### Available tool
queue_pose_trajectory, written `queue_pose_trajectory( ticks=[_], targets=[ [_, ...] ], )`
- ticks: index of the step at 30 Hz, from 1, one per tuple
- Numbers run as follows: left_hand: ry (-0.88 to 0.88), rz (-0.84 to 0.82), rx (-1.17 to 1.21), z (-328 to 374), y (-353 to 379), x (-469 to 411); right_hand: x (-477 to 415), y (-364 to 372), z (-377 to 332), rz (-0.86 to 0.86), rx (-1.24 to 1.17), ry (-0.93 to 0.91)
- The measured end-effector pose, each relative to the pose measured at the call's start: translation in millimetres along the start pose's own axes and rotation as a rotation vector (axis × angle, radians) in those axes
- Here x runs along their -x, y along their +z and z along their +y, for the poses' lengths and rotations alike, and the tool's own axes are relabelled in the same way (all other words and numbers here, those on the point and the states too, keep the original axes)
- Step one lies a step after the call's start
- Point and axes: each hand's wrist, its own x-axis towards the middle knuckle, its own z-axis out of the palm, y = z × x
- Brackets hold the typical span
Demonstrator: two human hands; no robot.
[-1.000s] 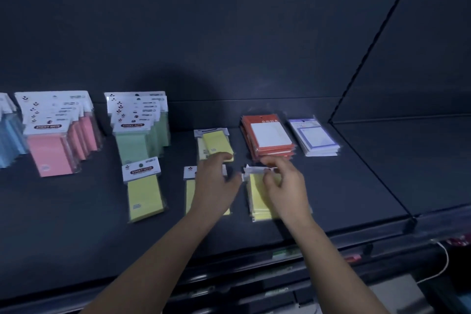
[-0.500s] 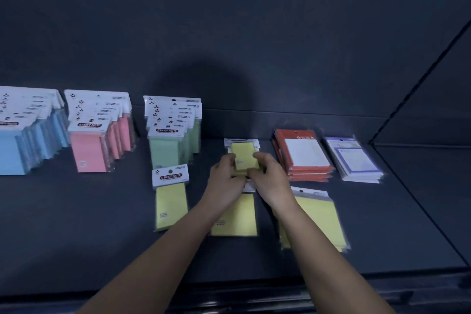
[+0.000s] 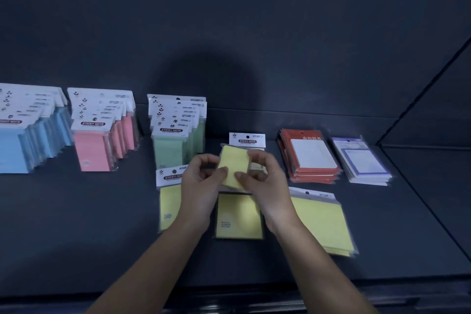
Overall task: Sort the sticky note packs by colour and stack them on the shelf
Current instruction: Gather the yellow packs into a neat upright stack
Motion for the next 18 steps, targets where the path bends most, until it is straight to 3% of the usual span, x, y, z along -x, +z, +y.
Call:
queue_pose_trajectory(
  ticks=[4,10,13,18],
  targets=[
    [0.086,0.014,-0.111,3.8,-20.1,1.5,8.7,11.4,4.2,-0.144,0.156,-0.039],
    [0.25,0.101,-0.49,-0.7,-66.2,18.7,25.4,38.2,15.7,-0.333,0.345,-0.174],
    [0.243,0.138,-0.687,-3.9,-81.4,24.8,27.5,49.3,19.5,-0.349,0.537,-0.256],
    [0.174,0.143,-0.78,-1.2,-100.9,20.8,31.8,72.5,23.5,-0.358,0.71,-0.273]
  ],
)
